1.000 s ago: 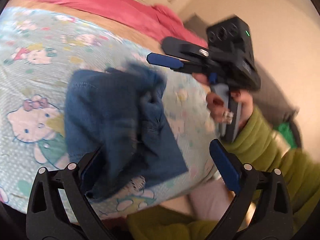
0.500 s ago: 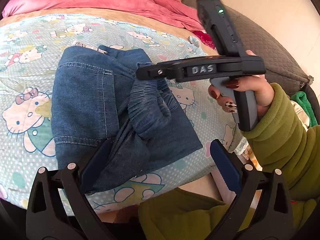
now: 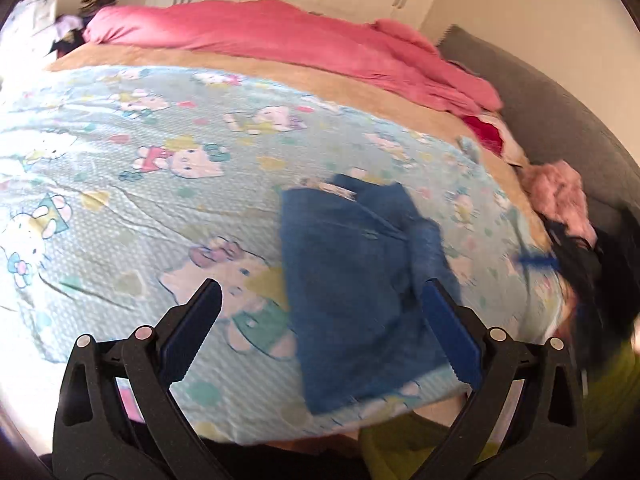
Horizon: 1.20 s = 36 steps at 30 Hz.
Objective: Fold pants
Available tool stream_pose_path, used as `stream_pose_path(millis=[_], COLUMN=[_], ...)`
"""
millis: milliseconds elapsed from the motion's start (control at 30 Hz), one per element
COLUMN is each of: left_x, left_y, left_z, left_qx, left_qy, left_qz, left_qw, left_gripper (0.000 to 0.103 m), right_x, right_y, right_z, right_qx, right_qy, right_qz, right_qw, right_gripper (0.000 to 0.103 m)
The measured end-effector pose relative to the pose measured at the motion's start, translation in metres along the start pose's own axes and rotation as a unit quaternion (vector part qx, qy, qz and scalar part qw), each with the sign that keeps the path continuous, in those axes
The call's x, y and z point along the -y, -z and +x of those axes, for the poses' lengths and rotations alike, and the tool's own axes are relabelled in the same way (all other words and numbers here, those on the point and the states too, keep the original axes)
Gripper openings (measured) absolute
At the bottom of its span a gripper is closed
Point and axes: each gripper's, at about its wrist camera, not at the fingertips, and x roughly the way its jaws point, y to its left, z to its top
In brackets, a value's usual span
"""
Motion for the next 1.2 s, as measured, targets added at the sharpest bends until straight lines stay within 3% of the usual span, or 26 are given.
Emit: stream_pose_path(millis=[33, 67, 100, 133, 233, 400, 467, 500, 533, 567, 667, 767, 867, 1200], left_x=[-0.002, -0.002, 0.001, 0.003, 0.016, 0.026, 0.026, 0.024, 0.022, 0.019, 0.014, 0.012, 0.011, 0.015], left_y=[-0.005, -0.012, -0.016, -0.017, -0.022, -0.024, -0.023, -0.022, -0.022, -0.023, -0.024, -0.024, -0.022, -0.013], left_z=[0.004, 0.013, 0.016, 0.020, 0.044, 0.077, 0.088, 0.093, 0.097, 0.101, 0.102, 0.102, 0.101, 0.081], left_qx=[-0.007, -0.018, -0.024, -0.033, -0.060, -0.097, -0.111, -0.118, -0.121, -0.123, -0.120, -0.115, -0.106, -0.070], left_qy=[0.001, 0.020, 0.039, 0.051, 0.058, 0.037, 0.024, 0.019, 0.017, 0.019, 0.028, 0.035, 0.039, 0.028], left_qz=[-0.009, -0.013, -0.012, -0.011, 0.008, 0.039, 0.046, 0.049, 0.046, 0.041, 0.030, 0.029, 0.022, 0.017], left_qw=[0.9999, 0.9996, 0.9989, 0.9981, 0.9965, 0.9939, 0.9924, 0.9916, 0.9914, 0.9914, 0.9919, 0.9924, 0.9934, 0.9970], left_gripper=[0.087, 0.067, 0.047, 0.043, 0.042, 0.042, 0.042, 0.042, 0.042, 0.042, 0.042, 0.042, 0.042, 0.048], right_x=[-0.013, -0.026, -0.037, -0.045, -0.064, -0.077, -0.078, -0.077, -0.074, -0.071, -0.073, -0.075, -0.069, -0.057], right_y=[0.001, 0.001, 0.000, -0.002, -0.008, -0.020, -0.023, -0.023, -0.023, -0.023, -0.022, -0.011, 0.004, 0.002], right_z=[0.001, 0.005, 0.009, 0.013, 0.036, 0.064, 0.082, 0.090, 0.100, 0.106, 0.092, 0.094, 0.112, 0.071], right_qx=[0.000, -0.002, -0.007, -0.007, -0.025, -0.025, -0.030, -0.033, -0.047, -0.055, -0.049, -0.067, -0.090, -0.059], right_qy=[-0.012, -0.023, -0.030, -0.031, -0.036, -0.007, 0.026, 0.031, 0.021, 0.009, -0.045, -0.024, -0.032, -0.051], right_qz=[-0.017, -0.032, -0.050, -0.062, -0.107, -0.176, -0.208, -0.215, -0.211, -0.200, -0.183, -0.190, -0.164, -0.087], right_qw=[1.000, 0.999, 0.998, 0.998, 0.993, 0.984, 0.977, 0.976, 0.976, 0.978, 0.981, 0.979, 0.982, 0.993], right_gripper=[0.085, 0.084, 0.076, 0.062, 0.052, 0.046, 0.036, 0.017, 0.006, 0.003, 0.001, 0.001, 0.002, 0.010])
